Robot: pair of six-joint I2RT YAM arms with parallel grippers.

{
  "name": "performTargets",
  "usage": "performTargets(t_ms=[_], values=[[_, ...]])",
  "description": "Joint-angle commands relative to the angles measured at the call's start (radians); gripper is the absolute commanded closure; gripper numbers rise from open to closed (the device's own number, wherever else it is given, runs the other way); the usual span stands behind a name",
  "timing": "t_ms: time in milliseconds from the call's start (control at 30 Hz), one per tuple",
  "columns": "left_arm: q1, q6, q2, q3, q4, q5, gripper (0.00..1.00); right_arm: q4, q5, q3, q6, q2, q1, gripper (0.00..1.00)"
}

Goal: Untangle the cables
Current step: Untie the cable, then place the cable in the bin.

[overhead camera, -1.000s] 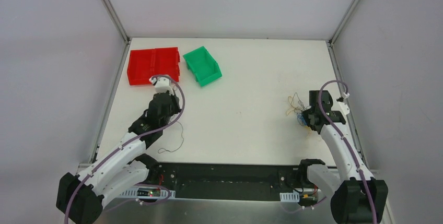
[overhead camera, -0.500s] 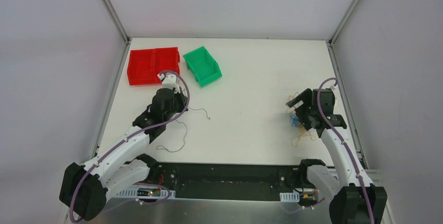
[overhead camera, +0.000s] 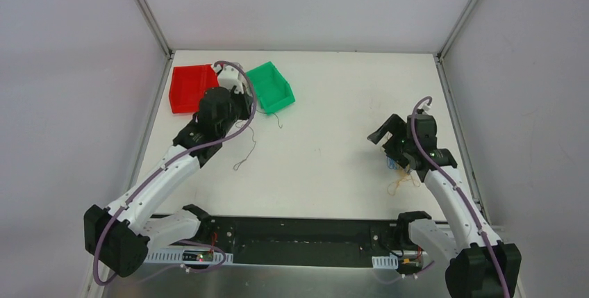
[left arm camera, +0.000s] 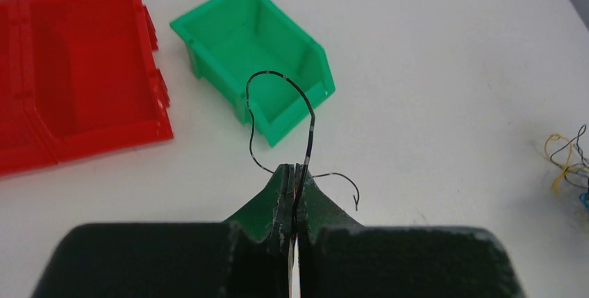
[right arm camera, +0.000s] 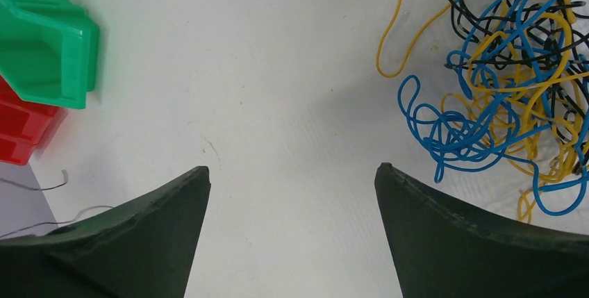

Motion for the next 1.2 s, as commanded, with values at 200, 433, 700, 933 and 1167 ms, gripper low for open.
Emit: performTargets(t_ms=[200,433,700,933,1167], values=[[0.029,0.012,0.246,0.308,0.063,0.067,1.00,-0.127,0.426,0.109,0.115,0.099,0.007,0.02],[0.053,-0.029,0.413,0.504,0.102,0.144,1.00,-0.092,0.361,0.081,0.106,0.063,0.007,0.02],[0.223,-0.042,0.530,0.656,0.141,0.208,1.00,-0.090,0.335,0.080,0.078,0.010,0.007,0.03],[0.306,0.091,0.565,0.740,0.169,0.135,1.00,-0.091,0.300,0.099,0.072,0.021,0.006,0.03],[0.375,0.131,0.692,0.835,0.253,0.149,1.00,-0.104,0.278,0.133,0.064,0.045,0.007,0.04]])
